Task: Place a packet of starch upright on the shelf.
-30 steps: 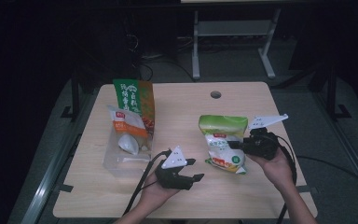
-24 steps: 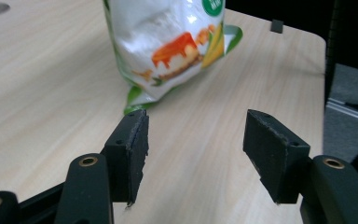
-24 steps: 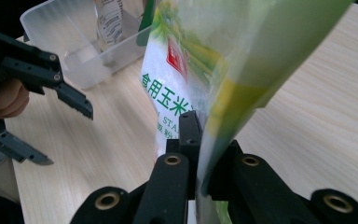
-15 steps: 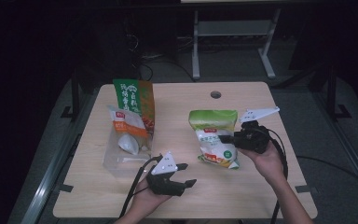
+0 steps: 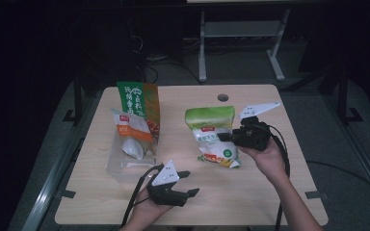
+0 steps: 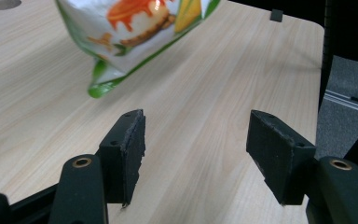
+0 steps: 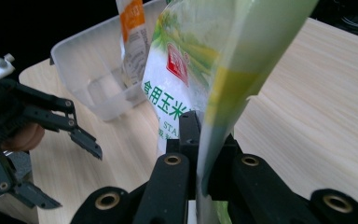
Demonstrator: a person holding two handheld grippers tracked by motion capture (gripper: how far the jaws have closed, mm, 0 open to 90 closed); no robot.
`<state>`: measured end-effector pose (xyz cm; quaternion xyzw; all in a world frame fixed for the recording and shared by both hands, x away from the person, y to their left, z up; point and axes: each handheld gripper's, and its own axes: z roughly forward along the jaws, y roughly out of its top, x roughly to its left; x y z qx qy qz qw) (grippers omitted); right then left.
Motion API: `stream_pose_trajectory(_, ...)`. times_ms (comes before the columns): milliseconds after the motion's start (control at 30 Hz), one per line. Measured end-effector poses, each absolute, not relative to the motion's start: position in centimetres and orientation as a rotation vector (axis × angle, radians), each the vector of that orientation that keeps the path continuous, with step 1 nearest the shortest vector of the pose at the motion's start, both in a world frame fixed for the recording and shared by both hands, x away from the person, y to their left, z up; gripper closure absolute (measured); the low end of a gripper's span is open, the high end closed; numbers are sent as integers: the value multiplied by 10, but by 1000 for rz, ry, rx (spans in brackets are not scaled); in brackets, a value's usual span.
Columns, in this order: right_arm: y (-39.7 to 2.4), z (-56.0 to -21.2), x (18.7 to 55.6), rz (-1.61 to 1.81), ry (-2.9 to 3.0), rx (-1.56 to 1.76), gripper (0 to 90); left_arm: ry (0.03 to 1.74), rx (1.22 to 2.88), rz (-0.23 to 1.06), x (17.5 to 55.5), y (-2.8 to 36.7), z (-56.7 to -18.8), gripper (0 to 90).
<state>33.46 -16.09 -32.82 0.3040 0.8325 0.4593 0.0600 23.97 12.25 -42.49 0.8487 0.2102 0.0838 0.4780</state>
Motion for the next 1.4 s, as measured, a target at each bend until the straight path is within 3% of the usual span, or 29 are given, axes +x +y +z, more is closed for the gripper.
stream_pose_trajectory(1400,-52,-276,342,1525,2634,570,873,462,2081,223,215,128,-431,339)
